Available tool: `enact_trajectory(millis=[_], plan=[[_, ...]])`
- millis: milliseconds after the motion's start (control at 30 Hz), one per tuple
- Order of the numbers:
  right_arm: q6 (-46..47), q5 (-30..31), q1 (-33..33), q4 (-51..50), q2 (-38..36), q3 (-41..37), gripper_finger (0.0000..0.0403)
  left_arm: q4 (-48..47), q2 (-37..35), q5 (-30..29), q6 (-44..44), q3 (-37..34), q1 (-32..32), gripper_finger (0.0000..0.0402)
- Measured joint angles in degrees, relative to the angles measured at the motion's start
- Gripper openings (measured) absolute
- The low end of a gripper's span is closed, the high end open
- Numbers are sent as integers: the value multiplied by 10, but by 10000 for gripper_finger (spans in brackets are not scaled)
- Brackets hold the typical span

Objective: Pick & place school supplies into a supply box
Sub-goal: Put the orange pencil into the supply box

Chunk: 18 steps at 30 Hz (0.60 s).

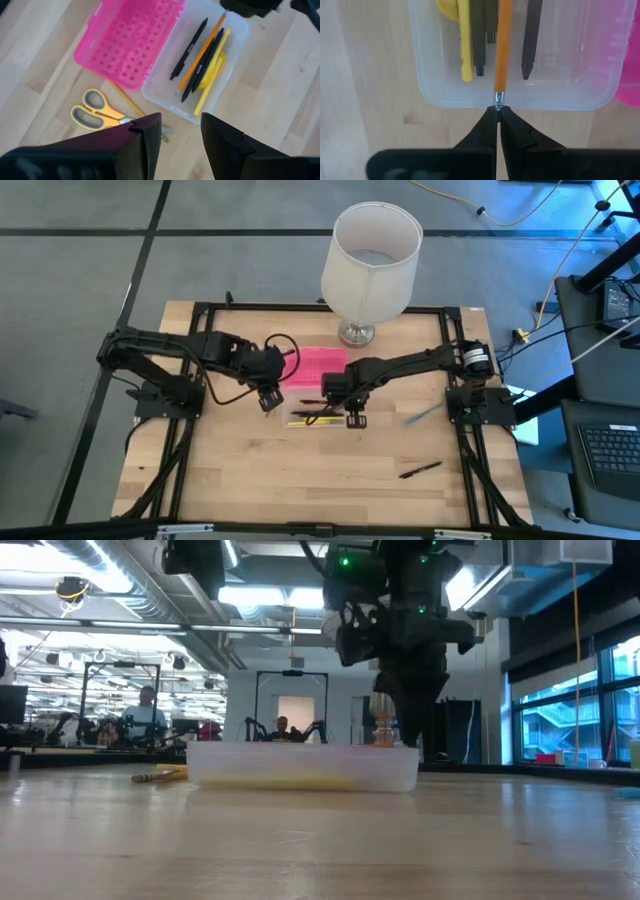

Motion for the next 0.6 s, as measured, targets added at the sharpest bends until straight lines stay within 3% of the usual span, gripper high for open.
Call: enact_trajectory(millis=[600], plan=[[50,-16,-4,42,4,1,19,-1,0,-54,-19,0,-32,130]])
